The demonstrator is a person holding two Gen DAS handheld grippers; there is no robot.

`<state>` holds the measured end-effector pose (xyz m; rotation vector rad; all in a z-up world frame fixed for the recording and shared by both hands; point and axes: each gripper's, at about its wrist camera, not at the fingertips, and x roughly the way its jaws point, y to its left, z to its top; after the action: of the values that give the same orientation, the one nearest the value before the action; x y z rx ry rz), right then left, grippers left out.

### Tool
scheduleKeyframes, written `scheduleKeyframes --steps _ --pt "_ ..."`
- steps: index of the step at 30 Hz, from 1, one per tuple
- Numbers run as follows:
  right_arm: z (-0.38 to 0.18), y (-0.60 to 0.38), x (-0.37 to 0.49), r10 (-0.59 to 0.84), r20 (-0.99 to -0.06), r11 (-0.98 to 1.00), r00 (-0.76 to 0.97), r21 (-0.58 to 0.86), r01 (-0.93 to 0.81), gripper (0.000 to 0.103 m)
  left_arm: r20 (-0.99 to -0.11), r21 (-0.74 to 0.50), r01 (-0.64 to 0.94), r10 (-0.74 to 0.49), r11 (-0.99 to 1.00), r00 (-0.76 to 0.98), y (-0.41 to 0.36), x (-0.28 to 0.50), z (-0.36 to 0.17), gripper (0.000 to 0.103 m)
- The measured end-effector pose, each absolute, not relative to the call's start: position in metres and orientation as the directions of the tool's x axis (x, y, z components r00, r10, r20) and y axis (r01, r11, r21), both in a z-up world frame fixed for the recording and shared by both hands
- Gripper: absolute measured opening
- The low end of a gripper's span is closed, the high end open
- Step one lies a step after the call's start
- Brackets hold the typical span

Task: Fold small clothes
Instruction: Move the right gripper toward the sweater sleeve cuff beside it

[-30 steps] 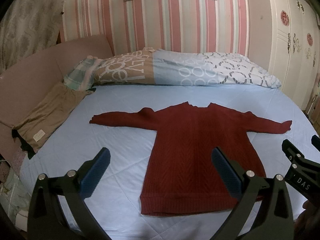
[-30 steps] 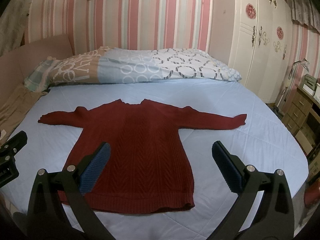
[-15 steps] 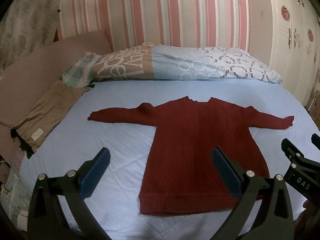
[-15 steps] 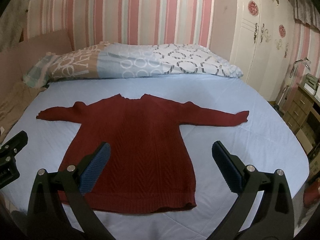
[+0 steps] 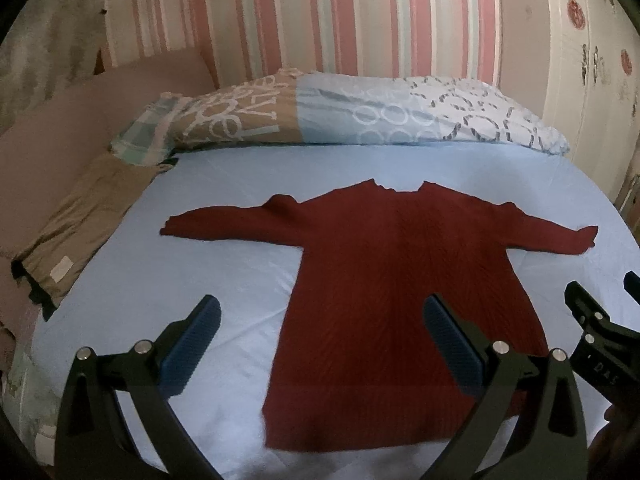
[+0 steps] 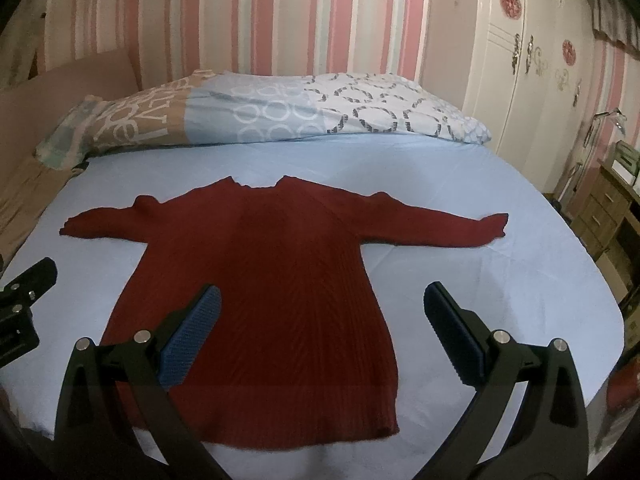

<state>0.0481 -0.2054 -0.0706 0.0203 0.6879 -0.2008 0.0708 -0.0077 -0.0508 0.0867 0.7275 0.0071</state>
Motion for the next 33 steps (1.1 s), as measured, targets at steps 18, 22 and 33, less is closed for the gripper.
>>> scheduleKeyframes --steps 18,22,33 --pt "-0.109 -0.407 0.152 -0.306 -0.630 0.928 0.713 -0.030 0.372 0.100 -0.655 0.092 0.199 -0.092 0.976 0.750 -0.143 0.220 -0.091 0.102" --pt "-0.132 -0.480 0.173 -0.358 -0.653 0.887 0.667 -0.014 0.462 0.100 -0.677 0.074 0.236 -0.125 0.969 0.725 -0.181 0.261 -0.111 0.102" --pt "-0.206 -0.615 0.220 -0.450 -0.698 0.818 0.557 -0.071 0.571 0.100 -0.704 0.008 0.292 -0.202 0.956 0.681 -0.248 0.328 -0.158 0.102"
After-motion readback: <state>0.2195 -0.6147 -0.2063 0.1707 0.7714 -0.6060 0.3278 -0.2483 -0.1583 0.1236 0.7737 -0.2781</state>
